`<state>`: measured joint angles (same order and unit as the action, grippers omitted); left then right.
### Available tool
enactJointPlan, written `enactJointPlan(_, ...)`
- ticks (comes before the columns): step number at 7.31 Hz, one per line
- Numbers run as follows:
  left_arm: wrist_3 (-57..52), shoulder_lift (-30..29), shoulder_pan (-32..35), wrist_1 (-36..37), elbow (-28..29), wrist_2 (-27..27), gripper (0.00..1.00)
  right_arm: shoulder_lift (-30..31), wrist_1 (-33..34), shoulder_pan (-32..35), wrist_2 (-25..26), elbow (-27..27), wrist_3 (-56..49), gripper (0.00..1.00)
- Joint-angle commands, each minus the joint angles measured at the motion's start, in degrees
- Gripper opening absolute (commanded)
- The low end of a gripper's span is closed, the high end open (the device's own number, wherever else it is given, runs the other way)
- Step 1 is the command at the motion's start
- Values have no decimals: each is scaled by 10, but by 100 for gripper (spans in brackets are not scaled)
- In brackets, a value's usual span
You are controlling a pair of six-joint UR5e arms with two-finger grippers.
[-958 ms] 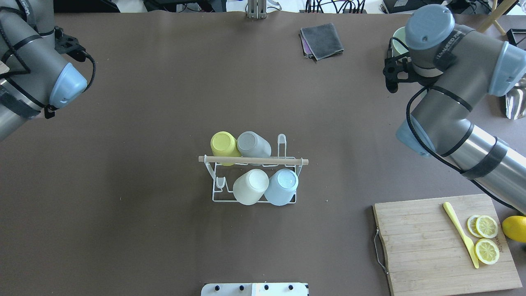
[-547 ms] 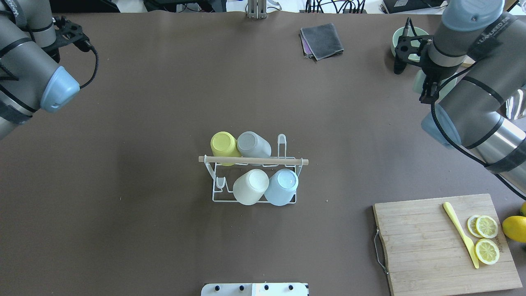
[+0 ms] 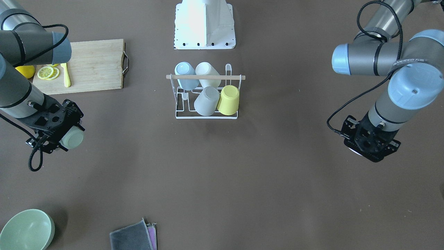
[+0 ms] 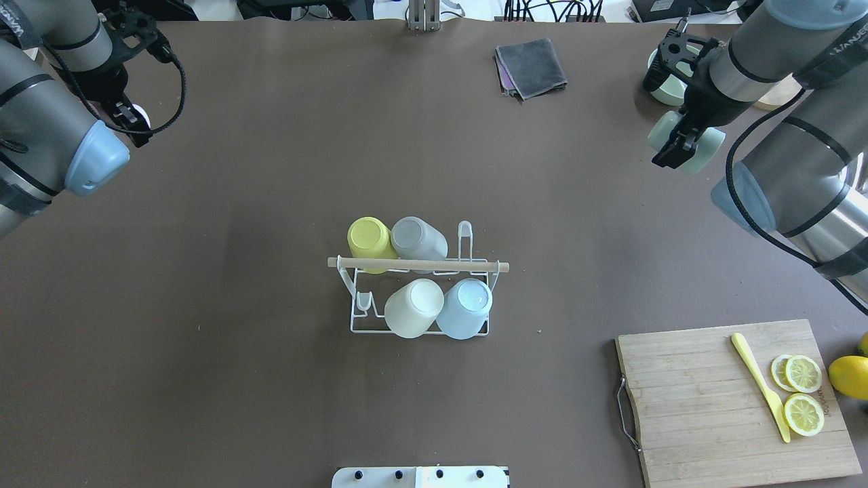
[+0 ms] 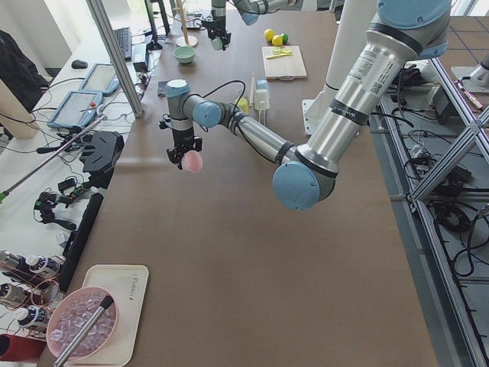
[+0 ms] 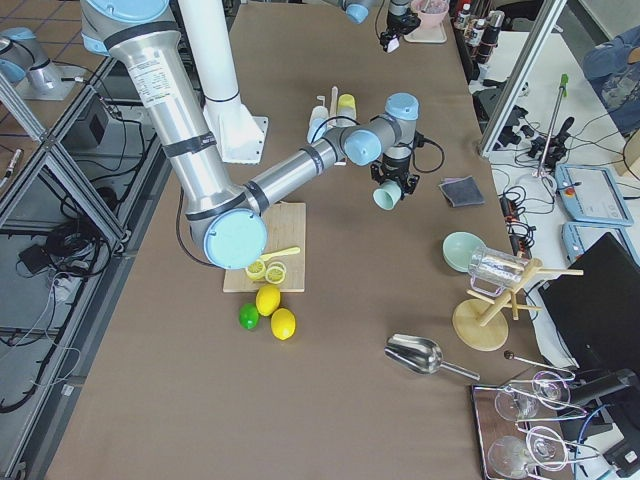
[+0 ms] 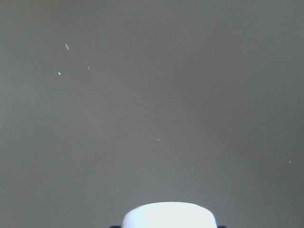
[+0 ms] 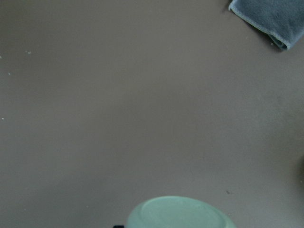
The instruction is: Place cup on cup holder
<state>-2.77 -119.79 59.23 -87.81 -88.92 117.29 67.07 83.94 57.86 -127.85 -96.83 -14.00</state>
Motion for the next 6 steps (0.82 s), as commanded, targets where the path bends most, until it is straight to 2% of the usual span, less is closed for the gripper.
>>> enactJointPlan(1, 130, 1, -17, -156, 4, 0, 0, 1, -84, -1, -28, 5, 19, 0)
enactJointPlan(3, 202, 3, -29, -305, 2, 2, 0, -1, -176, -11, -47, 4, 76, 0)
enactJointPlan(6, 378, 34, -79, -534, -5, 10, 0, -5, -363, -23, -39, 5, 168, 0)
